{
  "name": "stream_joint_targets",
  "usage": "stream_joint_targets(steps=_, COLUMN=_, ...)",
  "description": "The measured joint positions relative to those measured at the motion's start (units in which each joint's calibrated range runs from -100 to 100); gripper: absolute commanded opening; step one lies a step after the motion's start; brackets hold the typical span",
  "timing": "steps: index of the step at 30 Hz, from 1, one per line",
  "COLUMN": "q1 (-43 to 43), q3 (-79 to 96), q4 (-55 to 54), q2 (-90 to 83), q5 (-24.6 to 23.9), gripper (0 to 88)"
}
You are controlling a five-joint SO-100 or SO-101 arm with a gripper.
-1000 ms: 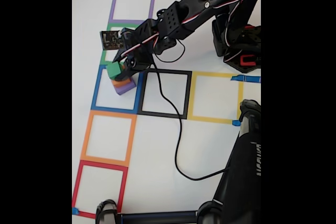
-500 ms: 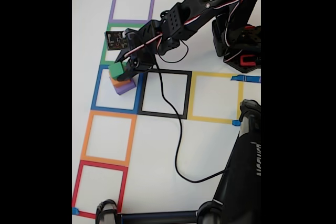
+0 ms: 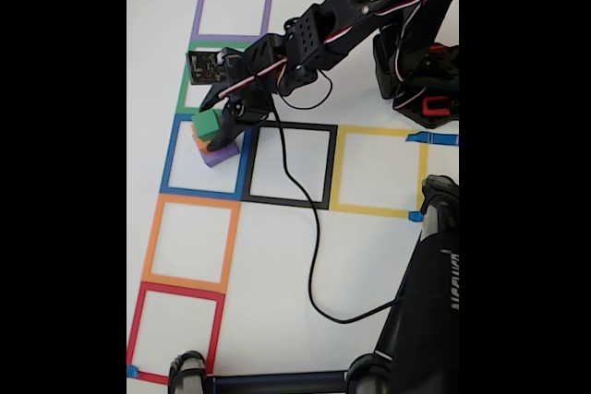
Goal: Tower of hanoi
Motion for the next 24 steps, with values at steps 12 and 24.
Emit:
stream_joint_targets(steps=12, q1=0.8, q3=-0.4, q4=-1.5, q2=-0.7, q5=0.0, gripper=27.4)
stream_joint_targets(steps=24, q1=-4.4, q3=-1.8, q4=6.5, q2=-13.9, q5=0.0, gripper=0.1)
